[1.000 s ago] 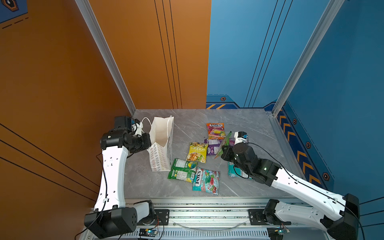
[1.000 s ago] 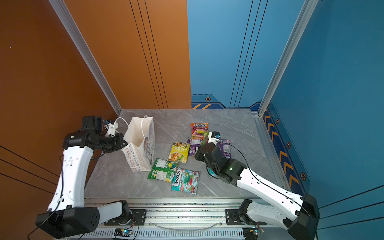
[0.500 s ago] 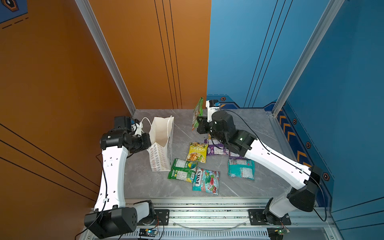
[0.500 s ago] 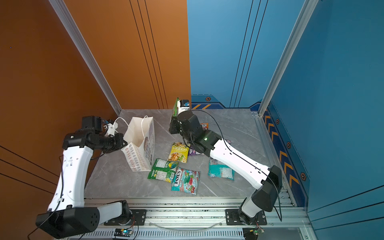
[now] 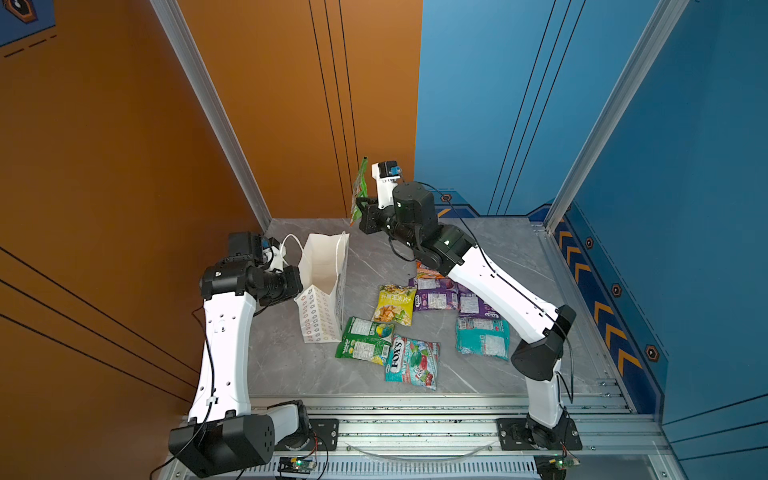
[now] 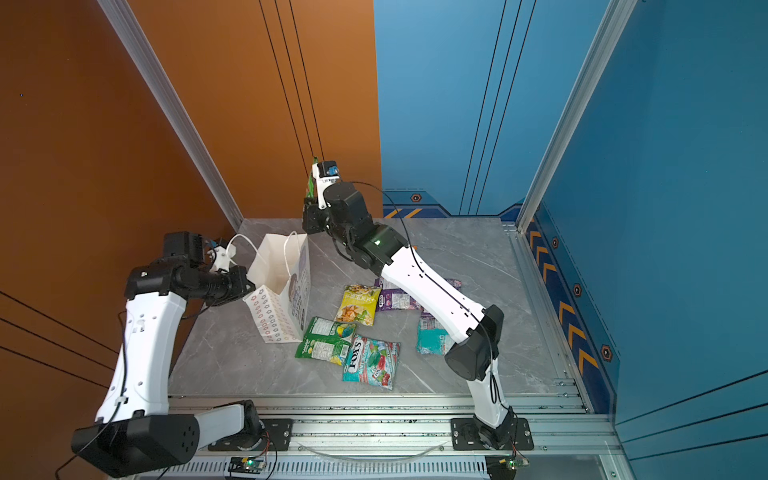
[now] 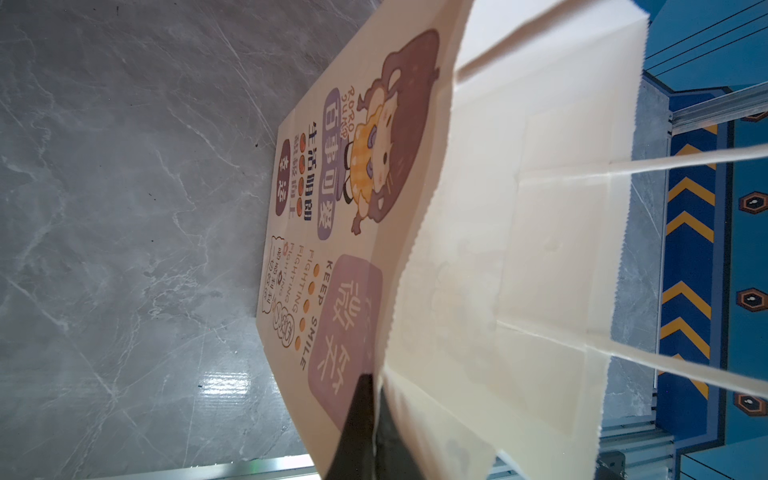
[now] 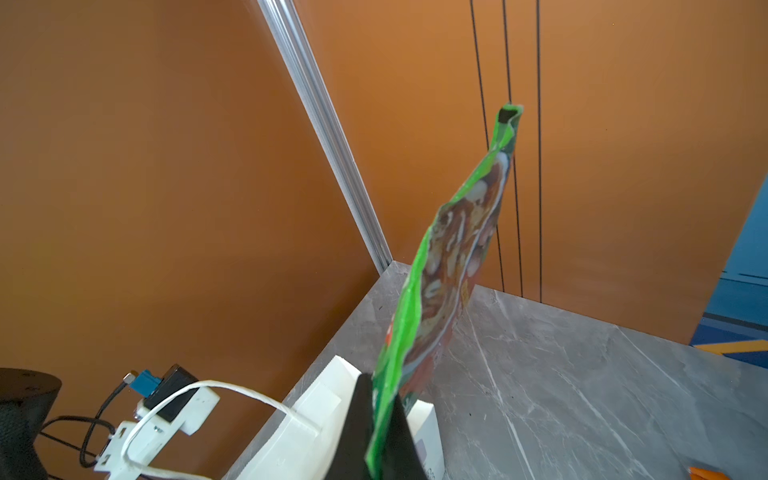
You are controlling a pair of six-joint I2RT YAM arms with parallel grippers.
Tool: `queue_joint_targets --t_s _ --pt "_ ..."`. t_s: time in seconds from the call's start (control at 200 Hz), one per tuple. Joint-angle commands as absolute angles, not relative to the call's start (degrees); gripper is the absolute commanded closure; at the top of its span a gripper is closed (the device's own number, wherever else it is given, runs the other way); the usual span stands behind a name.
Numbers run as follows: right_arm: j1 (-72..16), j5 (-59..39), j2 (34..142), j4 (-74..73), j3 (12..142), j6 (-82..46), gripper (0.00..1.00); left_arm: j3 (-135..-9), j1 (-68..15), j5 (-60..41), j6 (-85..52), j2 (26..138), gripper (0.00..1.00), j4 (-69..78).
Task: Place the snacks into the paper bag
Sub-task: 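Lift the green packet with the right gripper and carry it over the bag, then lower the green packet into the bag and open the right gripper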
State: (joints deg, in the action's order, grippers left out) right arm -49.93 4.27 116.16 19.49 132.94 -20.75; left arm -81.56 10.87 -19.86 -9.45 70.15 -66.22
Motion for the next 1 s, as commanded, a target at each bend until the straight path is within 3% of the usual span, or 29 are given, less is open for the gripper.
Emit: queue_joint_targets --t_s 0.0,0.215,0.525,0.996 --pt "-50.6 0.8 118.5 22.3 138.4 -19.1 1.0 -81.6 11.2 -22.0 -9.5 68.6 0.95 -66.3" --pt "-52.1 -1.6 123.4 23.5 144.1 -18.6 1.0 -80.9 11.2 -22.1 -9.5 68.2 0.95 -66.2" --pt "-55.3 -1.3 122.3 27.4 143.9 -17.7 1.0 -80.8 11.2 -22.1 -9.4 68.5 0.95 -66.2" --pt "-58.2 2.7 111.1 23.8 126.5 -18.0 1.0 -81.0 11.2 -21.8 -9.3 69.0 0.95 -66.2"
